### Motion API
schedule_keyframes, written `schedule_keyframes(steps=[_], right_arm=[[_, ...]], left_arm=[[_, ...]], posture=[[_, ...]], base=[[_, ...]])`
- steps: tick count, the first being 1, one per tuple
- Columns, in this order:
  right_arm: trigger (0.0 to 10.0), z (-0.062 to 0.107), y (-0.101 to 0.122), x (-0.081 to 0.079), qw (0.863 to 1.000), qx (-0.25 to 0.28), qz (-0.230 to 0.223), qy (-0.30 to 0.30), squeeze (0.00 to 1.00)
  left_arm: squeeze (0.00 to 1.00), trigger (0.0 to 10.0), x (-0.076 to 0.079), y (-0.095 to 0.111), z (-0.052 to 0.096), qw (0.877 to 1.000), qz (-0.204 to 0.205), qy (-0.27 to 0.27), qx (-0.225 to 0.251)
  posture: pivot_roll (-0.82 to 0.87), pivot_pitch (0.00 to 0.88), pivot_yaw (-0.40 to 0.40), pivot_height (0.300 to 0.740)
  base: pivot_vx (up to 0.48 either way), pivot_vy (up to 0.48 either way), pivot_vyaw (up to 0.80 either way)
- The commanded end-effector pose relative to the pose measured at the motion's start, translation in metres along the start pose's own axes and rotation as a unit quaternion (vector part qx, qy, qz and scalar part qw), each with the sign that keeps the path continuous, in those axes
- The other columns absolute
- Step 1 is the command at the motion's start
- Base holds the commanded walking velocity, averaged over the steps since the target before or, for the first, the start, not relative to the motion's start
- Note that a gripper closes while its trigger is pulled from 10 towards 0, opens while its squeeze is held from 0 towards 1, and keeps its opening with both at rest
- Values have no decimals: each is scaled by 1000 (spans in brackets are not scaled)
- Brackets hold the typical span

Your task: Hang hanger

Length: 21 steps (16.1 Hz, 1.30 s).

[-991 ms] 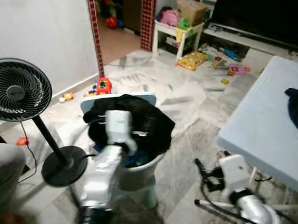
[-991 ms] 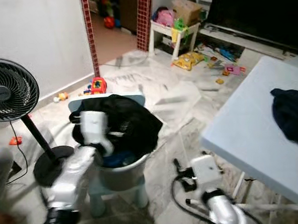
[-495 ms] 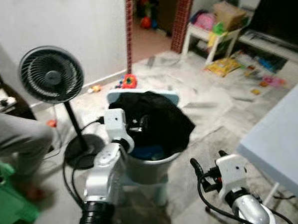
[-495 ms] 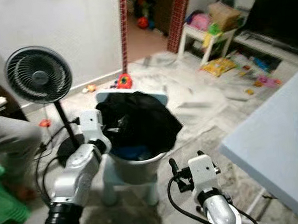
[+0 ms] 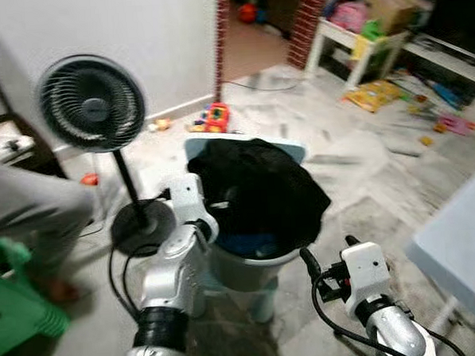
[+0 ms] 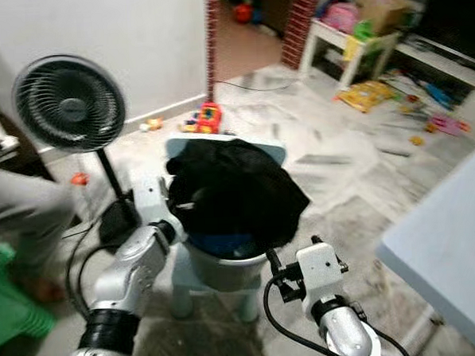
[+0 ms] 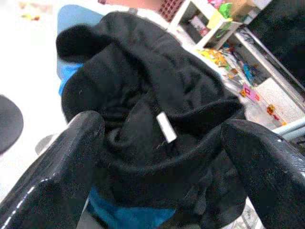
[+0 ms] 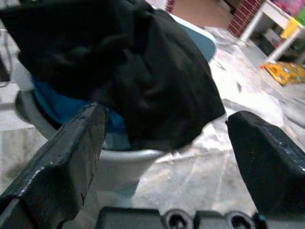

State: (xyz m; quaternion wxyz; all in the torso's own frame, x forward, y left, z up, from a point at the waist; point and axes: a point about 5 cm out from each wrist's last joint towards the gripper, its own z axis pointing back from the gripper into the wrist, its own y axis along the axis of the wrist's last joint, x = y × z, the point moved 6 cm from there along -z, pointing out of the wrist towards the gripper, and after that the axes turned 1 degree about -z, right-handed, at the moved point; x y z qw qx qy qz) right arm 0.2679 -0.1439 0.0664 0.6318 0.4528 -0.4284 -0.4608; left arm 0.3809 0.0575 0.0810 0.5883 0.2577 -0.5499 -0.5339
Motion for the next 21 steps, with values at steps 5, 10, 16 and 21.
schedule_keyframes(steps=[5, 10, 16, 21], right_arm=[[10000, 3, -3, 5, 1000, -8, 3, -6, 0], [10000, 0, -4, 0, 1000, -10, 4, 2, 0], [10000, -5, -1, 2, 1000, -9, 14, 10, 0], [10000, -22, 7, -8, 999, 1, 23, 45, 0]], left_arm=[[0, 10000, 44, 5, -1, 998, -34, -51, 22], [0, 10000, 44, -14, -1, 998, -8, -55, -14], [0, 10000, 41, -15, 7, 999, -16, -46, -7], [0, 10000, 18, -1, 15, 999, -28, -8, 23]], posture=[[29, 57, -106, 740], [34, 54, -105, 740], [38, 35, -125, 740], [93, 33, -177, 740]], base=[[0, 0, 0], [0, 0, 0], [0, 0, 0], [0, 0, 0]])
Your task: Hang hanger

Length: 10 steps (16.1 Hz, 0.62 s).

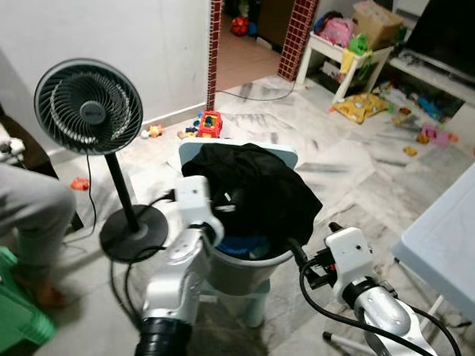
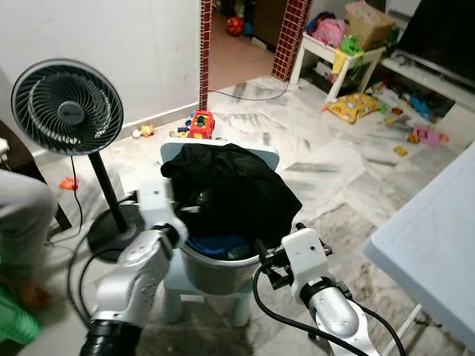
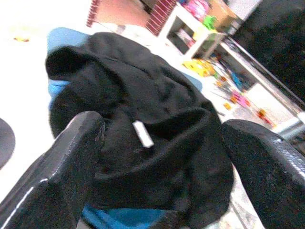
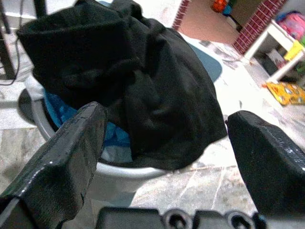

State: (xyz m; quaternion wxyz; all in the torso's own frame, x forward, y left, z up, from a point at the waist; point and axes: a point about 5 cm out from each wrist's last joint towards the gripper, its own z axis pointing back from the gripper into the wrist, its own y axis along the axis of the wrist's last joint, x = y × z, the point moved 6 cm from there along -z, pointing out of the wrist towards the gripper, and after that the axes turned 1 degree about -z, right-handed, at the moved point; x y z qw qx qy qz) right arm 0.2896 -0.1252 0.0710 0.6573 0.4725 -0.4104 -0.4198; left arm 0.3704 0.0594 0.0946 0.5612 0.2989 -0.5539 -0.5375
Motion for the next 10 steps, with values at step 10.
schedule_keyframes(steps=[10], right_arm=[[10000, -24, 5, 6, 999, 6, 18, 30, 0]], left_arm=[[0, 10000, -68, -4, 26, 997, -56, 57, -9]], posture=[[189, 20, -244, 740]], base=[[0, 0, 0]])
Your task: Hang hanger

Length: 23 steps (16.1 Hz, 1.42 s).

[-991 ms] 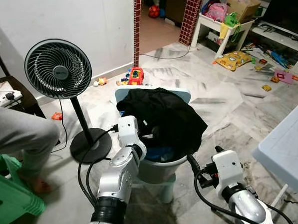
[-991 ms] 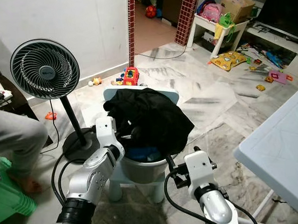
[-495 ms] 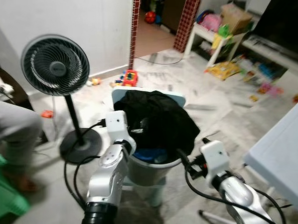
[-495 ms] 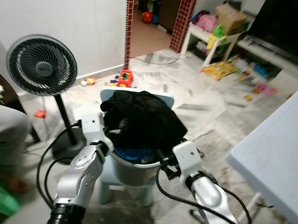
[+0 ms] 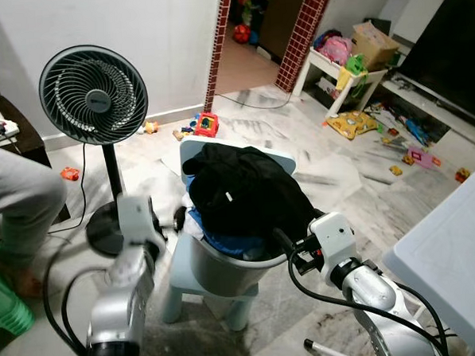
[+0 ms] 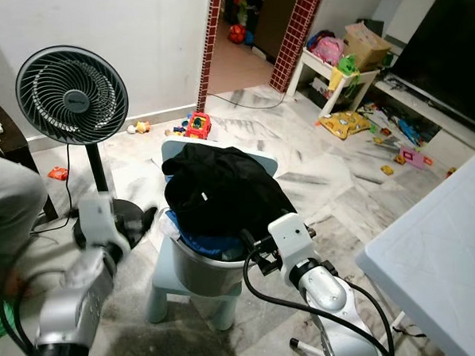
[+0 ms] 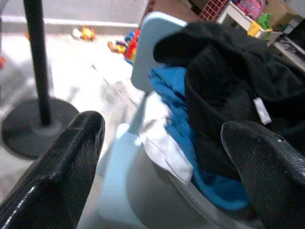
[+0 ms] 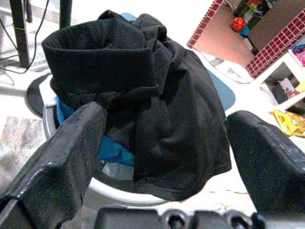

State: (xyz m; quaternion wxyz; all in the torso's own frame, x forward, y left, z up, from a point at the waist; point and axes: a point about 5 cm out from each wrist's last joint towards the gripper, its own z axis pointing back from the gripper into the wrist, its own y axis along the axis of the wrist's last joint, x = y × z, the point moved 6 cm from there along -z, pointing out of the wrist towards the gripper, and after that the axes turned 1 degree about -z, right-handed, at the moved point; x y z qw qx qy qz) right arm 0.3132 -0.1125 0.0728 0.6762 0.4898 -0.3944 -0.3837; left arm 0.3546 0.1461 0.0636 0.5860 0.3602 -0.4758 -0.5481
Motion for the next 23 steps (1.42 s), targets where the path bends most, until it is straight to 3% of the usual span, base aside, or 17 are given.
schedule_keyframes(steps=[1, 8, 11, 14, 18, 23], right_arm=[[10000, 1, -1, 9, 1000, 0, -1, -14, 0], [10000, 5, 2, 8, 1000, 7, -7, -25, 0], [10000, 7, 4, 9, 1000, 9, -7, -27, 0], [10000, 10, 4, 7, 1000, 8, -7, -25, 0], [10000, 16, 4, 5, 1000, 4, -5, -19, 0], [10000, 24, 4, 4, 1000, -2, -3, -19, 0]], left_arm=[[0, 10000, 30, 5, -2, 999, 15, -40, 3], [0, 10000, 69, -3, -18, 995, 55, -80, -28], [0, 10000, 77, -13, -20, 993, 68, -86, -41], [0, 10000, 85, -10, -25, 992, 86, -88, -32], [0, 10000, 85, -12, -36, 991, 104, -73, -36], [0, 10000, 101, -23, -39, 989, 110, -79, -51]], posture=[[180, 22, -237, 740], [141, 29, -216, 740], [131, 32, -219, 740], [120, 37, -226, 740], [92, 50, -239, 740], [56, 66, -238, 740]], base=[[0, 0, 0], [0, 0, 0], [0, 0, 0], [0, 0, 0], [0, 0, 0], [0, 0, 0]])
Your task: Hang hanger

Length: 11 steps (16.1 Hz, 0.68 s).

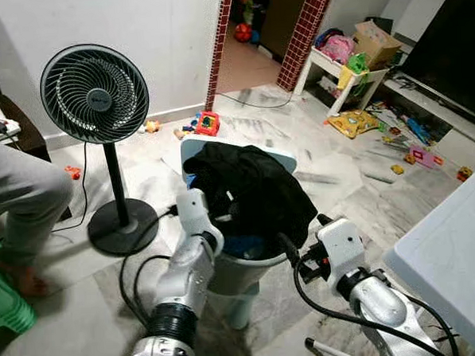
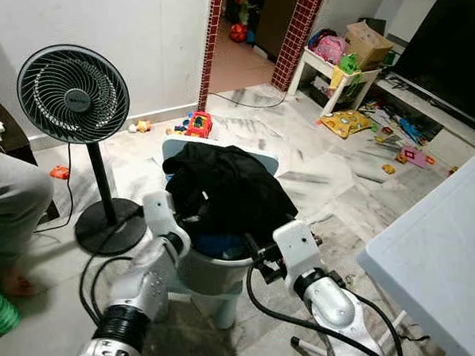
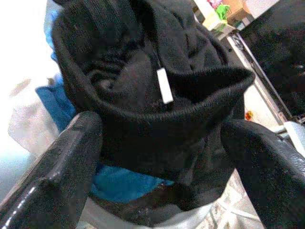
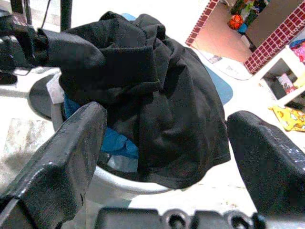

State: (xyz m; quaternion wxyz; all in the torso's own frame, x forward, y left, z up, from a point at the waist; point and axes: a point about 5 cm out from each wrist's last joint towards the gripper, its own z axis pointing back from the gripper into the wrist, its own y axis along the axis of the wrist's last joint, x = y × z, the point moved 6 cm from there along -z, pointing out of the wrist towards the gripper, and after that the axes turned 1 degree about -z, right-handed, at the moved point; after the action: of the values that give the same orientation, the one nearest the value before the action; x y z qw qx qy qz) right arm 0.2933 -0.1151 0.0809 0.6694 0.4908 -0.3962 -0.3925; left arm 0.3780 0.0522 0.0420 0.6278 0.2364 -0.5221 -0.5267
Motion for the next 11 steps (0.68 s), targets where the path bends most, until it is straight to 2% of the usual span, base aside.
schedule_keyframes(steps=[1, 5, 7, 9, 11], right_arm=[[10000, 4, 0, 7, 1000, -4, 5, -11, 0], [10000, 4, 1, 7, 1000, -7, 6, -11, 0], [10000, 5, 1, 8, 1000, -8, 5, -14, 0], [10000, 9, -3, 10, 1000, -13, 5, -18, 0], [10000, 10, -3, 8, 1000, -16, 3, -15, 0]], left_arm=[[0, 10000, 15, -1, -3, 1000, -3, -12, -2], [0, 10000, 25, -7, -5, 1000, -9, -14, -3], [0, 10000, 18, -4, -5, 1000, -15, 2, 8], [0, 10000, 3, 4, -8, 999, -15, 25, 20], [0, 10000, 3, 10, -10, 999, -20, 24, 25]], posture=[[54, 68, -237, 740], [48, 70, -230, 740], [44, 70, -225, 740], [39, 71, -223, 740], [37, 71, -222, 740]], base=[[0, 0, 0], [0, 0, 0], [0, 0, 0], [0, 0, 0], [0, 0, 0]])
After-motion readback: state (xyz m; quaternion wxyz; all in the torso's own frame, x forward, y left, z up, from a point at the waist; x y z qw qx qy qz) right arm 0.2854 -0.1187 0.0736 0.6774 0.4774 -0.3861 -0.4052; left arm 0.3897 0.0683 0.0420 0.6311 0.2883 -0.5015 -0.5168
